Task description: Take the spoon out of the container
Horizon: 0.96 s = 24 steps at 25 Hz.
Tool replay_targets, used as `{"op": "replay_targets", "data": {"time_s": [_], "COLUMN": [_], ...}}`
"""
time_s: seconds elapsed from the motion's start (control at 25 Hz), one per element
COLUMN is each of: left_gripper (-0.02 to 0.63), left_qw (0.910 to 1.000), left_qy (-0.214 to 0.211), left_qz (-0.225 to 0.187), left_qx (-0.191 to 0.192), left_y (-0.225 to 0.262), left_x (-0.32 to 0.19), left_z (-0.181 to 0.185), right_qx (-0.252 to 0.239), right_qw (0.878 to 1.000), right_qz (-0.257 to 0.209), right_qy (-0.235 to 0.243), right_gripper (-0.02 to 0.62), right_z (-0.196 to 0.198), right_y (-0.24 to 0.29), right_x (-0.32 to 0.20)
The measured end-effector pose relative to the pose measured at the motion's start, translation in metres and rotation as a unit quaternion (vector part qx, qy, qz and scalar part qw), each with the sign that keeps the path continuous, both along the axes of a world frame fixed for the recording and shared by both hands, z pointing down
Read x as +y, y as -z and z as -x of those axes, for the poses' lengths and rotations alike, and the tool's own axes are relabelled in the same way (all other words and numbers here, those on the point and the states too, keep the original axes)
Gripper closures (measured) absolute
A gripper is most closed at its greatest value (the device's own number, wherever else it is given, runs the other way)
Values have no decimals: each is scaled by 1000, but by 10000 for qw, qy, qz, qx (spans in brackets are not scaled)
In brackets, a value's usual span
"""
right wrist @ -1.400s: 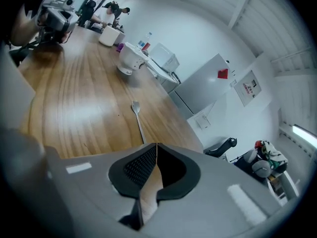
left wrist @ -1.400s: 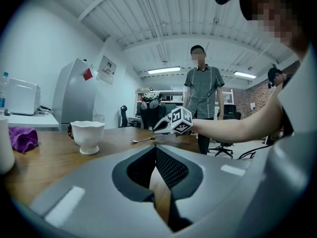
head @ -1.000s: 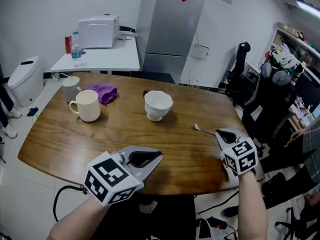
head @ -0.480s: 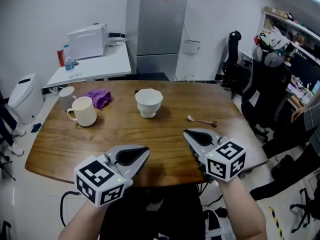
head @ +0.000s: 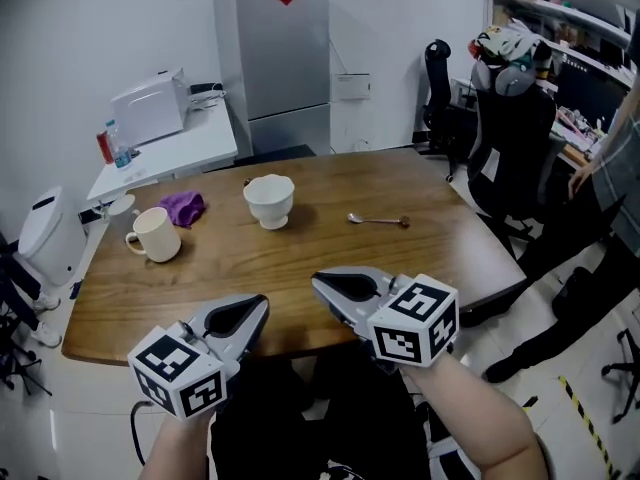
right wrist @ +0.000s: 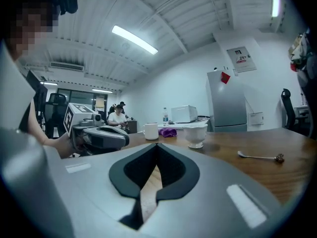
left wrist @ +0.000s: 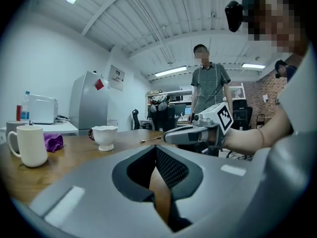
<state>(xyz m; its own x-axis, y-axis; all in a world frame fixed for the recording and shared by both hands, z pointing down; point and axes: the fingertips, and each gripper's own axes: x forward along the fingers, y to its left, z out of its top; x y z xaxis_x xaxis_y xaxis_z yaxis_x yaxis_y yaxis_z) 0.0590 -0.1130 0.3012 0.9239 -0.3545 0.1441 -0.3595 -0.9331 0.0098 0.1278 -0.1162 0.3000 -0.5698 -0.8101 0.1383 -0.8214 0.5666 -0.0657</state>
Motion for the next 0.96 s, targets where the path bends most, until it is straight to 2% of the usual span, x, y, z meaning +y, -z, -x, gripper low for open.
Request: {"op": "replay_targets", "data": {"time_s": [0.68,0.96], "left_gripper": [594,594], "left_qw": [10000,9996], "left_qy": [42,-262], "left_qz": [-71,-70], "left_qx": [30,7], "left_y": [7,2], "left_x": [11,23], "left_z": [-2,-22], "right_qx": [-204,-238], "right_qw": [9997,9997], "right_qz": [-79,-33], "right_qy": [125,-97], "right_gripper": [594,595], "right_z": [6,-13], "right_y": [4,-3], "right_x": [10,22]}}
